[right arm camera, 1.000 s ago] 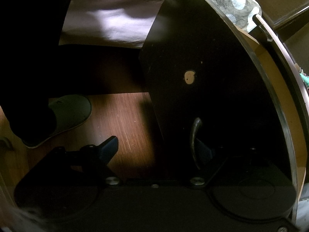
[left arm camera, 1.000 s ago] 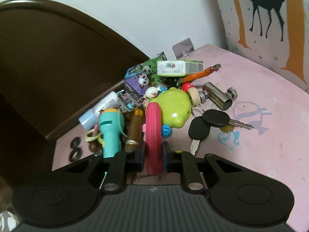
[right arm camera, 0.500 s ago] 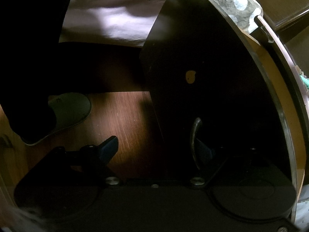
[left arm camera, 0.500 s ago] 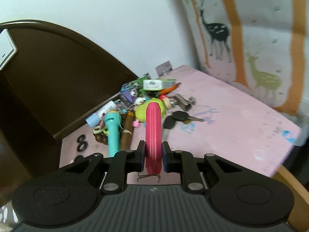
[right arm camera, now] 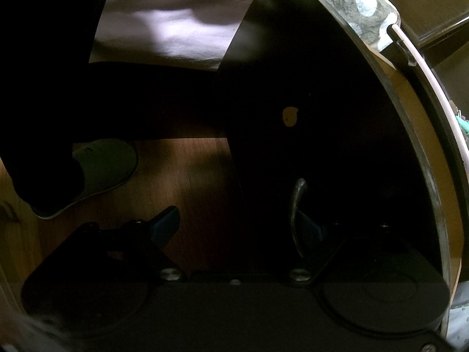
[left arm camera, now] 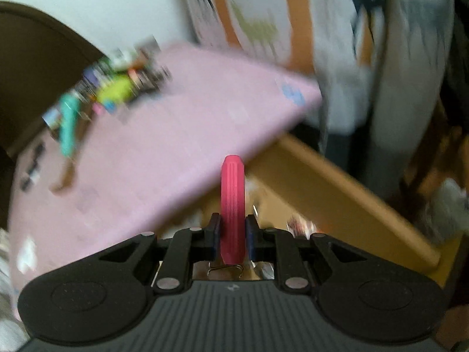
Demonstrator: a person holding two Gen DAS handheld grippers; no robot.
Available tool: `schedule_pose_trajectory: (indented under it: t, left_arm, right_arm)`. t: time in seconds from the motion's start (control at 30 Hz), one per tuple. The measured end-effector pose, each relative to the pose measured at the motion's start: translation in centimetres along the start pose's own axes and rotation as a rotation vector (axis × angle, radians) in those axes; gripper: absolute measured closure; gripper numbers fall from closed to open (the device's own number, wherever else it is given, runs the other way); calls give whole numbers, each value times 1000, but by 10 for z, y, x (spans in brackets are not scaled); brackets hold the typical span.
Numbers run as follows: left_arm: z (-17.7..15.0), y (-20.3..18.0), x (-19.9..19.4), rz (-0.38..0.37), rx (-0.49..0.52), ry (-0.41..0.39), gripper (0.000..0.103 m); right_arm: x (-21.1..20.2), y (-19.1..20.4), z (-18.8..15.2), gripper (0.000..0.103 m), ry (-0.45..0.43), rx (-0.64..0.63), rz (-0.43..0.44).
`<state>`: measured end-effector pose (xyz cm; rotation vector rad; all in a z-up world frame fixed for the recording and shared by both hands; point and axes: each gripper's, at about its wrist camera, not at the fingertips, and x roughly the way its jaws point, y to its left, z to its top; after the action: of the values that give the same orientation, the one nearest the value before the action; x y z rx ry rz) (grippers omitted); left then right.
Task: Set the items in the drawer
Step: 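Carry the pink stick into the open drawer and open the left tool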
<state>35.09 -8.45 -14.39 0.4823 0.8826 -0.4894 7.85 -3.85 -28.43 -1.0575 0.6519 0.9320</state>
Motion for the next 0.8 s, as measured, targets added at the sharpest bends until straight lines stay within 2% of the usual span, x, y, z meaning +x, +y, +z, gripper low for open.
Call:
schedule_pose_trajectory:
  t: [0.13, 0.3, 0.43, 0.63, 0.7, 0.73, 0.77, 0.8]
  left_arm:
    - [-16, -16, 42, -29, 0, 122, 86]
    - [-29, -28, 84, -44, -10, 232, 86]
    - [-39, -35, 98, -61, -18, 273, 86]
    - [-42, -40, 99, -64, -7, 282, 85]
    - [-41, -40, 96, -62, 0, 275, 77]
    - [-40, -39, 92, -60, -1, 269, 68]
    - [-38, -38, 89, -61, -8, 259, 50]
    - [-37, -35, 85, -64, -20, 247, 43]
  right_arm:
    - [0, 1, 0, 15, 1, -2, -2]
    - [0, 1, 0, 15, 1, -6, -3]
    - [0, 0, 0, 15, 0, -7, -2]
    - [-1, 0, -1, 15, 0, -8, -1]
    - [-1, 0, -1, 15, 0, -9, -1]
    - [-1, 0, -1, 15, 0, -9, 0]
    - [-1, 0, -1, 15, 0, -9, 0]
    - [-1, 0, -1, 15, 1, -10, 0]
